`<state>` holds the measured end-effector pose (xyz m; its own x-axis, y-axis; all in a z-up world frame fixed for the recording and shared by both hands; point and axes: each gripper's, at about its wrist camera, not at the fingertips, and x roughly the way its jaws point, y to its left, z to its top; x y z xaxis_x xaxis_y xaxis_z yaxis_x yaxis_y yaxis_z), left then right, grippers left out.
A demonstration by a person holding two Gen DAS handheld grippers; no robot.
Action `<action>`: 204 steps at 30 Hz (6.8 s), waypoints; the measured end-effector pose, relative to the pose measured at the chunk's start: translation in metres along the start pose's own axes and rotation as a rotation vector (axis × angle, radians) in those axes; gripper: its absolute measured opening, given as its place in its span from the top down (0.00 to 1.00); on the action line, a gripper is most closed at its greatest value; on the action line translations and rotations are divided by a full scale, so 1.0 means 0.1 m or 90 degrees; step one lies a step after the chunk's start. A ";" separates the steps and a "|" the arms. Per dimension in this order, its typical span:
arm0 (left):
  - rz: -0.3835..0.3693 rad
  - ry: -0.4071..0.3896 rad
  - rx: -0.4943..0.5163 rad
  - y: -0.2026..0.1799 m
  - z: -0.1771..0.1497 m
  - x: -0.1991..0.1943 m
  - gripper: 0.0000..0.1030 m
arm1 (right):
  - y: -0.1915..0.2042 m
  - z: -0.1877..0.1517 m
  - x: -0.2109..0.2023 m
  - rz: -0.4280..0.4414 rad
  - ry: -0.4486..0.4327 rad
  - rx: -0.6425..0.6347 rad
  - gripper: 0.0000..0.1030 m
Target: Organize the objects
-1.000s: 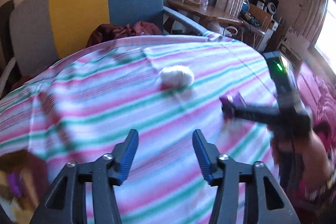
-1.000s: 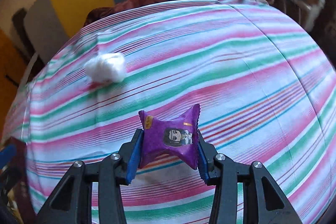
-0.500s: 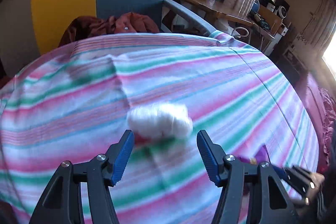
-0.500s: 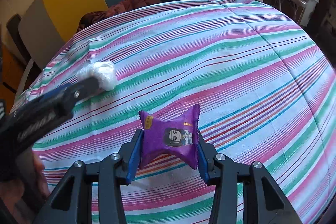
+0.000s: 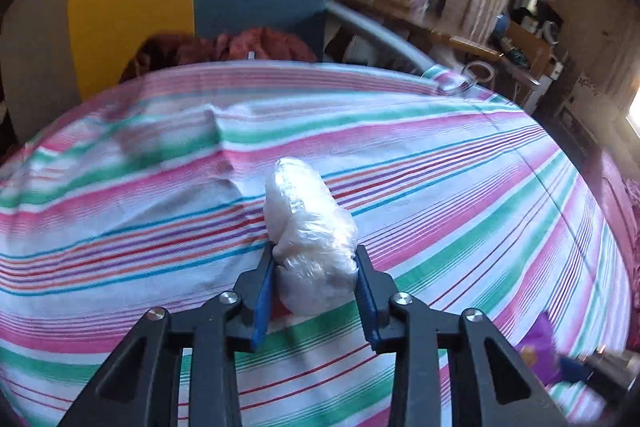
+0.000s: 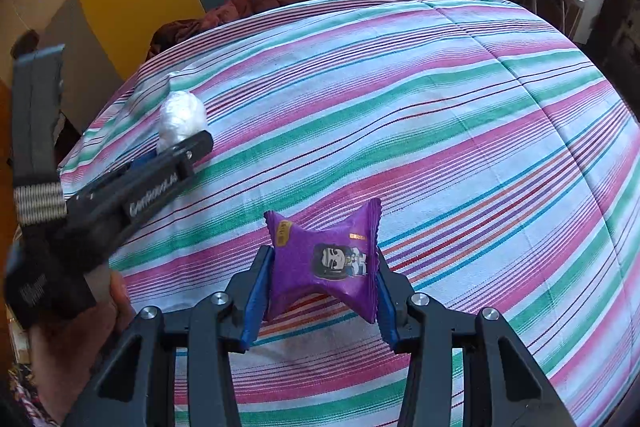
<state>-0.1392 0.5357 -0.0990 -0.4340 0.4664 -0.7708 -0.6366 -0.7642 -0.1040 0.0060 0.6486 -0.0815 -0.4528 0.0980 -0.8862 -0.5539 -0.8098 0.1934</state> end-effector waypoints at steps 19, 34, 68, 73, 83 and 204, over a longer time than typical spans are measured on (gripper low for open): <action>-0.006 -0.040 -0.066 0.51 -0.79 -0.75 0.67 | 0.31 0.00 -0.06 -0.023 -0.052 -0.093 0.55; -0.013 -0.070 -0.041 0.63 -1.42 -1.47 0.67 | 0.63 -0.15 -0.03 -0.083 -0.085 -0.226 0.55; 0.083 -0.079 -0.291 2.90 -2.31 -3.18 0.67 | 0.91 -0.36 -0.17 -0.018 -0.106 -0.301 0.55; 0.097 -0.055 -0.327 3.20 -2.40 -3.11 0.67 | 1.06 -0.37 -0.42 0.014 -0.127 -0.286 0.55; 0.133 0.016 -0.319 3.25 -2.48 -2.89 0.56 | 1.32 -0.66 -0.55 0.031 -0.127 -0.292 0.55; 0.396 0.031 -0.298 3.16 -3.01 -4.01 0.53 | 4.22 -2.75 -1.28 0.122 -0.072 -0.429 0.00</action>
<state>0.0253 -0.0270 -0.0117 -0.5872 -0.1214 -0.8003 0.0542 -0.9924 0.1108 0.0224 0.1352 -0.0020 -0.5894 -0.0514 -0.8062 0.0787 -0.9969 0.0060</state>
